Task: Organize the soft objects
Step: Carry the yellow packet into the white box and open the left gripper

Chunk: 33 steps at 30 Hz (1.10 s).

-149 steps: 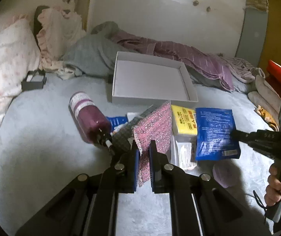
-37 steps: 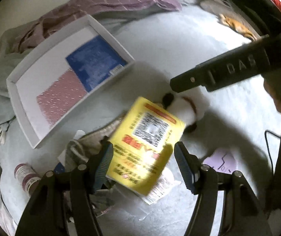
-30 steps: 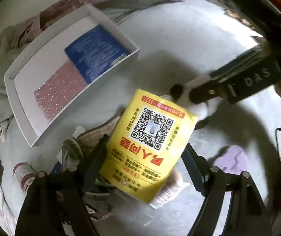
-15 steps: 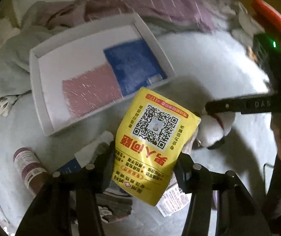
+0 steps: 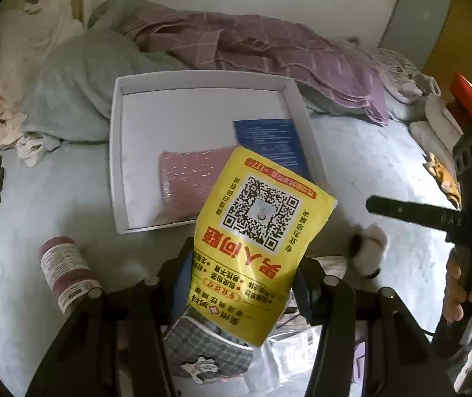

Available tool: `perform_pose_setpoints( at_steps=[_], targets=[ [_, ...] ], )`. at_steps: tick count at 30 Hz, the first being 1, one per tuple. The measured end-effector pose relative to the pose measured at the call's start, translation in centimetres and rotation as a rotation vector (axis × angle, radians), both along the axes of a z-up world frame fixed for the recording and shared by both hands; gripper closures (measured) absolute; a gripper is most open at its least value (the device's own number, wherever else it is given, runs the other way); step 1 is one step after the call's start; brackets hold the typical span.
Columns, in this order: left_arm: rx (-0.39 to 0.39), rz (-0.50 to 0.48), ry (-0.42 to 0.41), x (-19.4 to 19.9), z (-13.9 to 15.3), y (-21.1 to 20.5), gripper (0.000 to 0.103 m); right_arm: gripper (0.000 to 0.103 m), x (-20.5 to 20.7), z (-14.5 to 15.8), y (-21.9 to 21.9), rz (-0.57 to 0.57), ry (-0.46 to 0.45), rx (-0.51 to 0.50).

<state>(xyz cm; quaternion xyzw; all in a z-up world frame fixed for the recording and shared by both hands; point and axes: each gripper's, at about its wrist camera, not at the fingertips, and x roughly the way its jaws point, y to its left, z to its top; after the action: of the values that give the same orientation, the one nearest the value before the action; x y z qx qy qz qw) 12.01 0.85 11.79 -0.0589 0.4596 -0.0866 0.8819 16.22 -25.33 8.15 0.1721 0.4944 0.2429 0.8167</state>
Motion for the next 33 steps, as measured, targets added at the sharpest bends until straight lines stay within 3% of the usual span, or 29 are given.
perform_pose_setpoints(
  at_steps=[4, 5, 7, 8, 9, 18, 21, 23, 26, 28, 29, 33],
  targets=[
    [-0.028, 0.0, 0.019, 0.1, -0.2, 0.2, 0.051, 0.092, 0.4, -1.2, 0.5, -0.019, 0.109, -0.135],
    [-0.042, -0.01, 0.025, 0.2, -0.3, -0.1, 0.051, 0.085, 0.4, -1.2, 0.3, -0.043, 0.115, -0.17],
    [-0.055, -0.059, 0.033, 0.4, -0.4, -1.3, 0.051, 0.061, 0.3, -1.3, -0.2, -0.087, 0.111, -0.26],
    [-0.054, -0.081, 0.036, 0.4, -0.5, -2.1, 0.051, 0.044, 0.3, -1.3, -0.4, -0.106, 0.11, -0.285],
    [-0.047, -0.095, 0.039, 0.4, -0.5, -2.8, 0.051, 0.038, 0.2, -1.2, -0.6, -0.117, 0.111, -0.294],
    [0.052, -0.156, 0.061, 1.1, -2.9, -7.6, 0.051, 0.034, 0.6, -4.5, -1.7, -0.052, 0.259, -0.381],
    [0.057, -0.166, 0.077, 1.4, -3.7, -8.1, 0.051, 0.027, 1.0, -5.6, -1.8, -0.034, 0.281, -0.354],
    [0.109, -0.154, 0.069, 1.6, -4.1, -8.6, 0.051, 0.026, 1.2, -7.1, -1.4, 0.014, 0.335, -0.342],
    [0.143, -0.146, 0.064, 1.7, -4.5, -8.6, 0.051, 0.024, 1.2, -7.3, -0.7, 0.037, 0.319, -0.374],
    [0.138, -0.133, 0.065, 1.9, -4.5, -8.2, 0.051, 0.037, 1.0, -6.5, -0.6, 0.043, 0.275, -0.344],
    [0.125, -0.126, 0.067, 1.9, -4.5, -7.9, 0.051, 0.051, 1.0, -6.3, -0.7, 0.039, 0.263, -0.328],
    [0.071, -0.121, 0.071, 2.2, -4.3, -7.0, 0.051, 0.053, 0.9, -4.0, -2.1, -0.032, 0.171, -0.213]
  ],
)
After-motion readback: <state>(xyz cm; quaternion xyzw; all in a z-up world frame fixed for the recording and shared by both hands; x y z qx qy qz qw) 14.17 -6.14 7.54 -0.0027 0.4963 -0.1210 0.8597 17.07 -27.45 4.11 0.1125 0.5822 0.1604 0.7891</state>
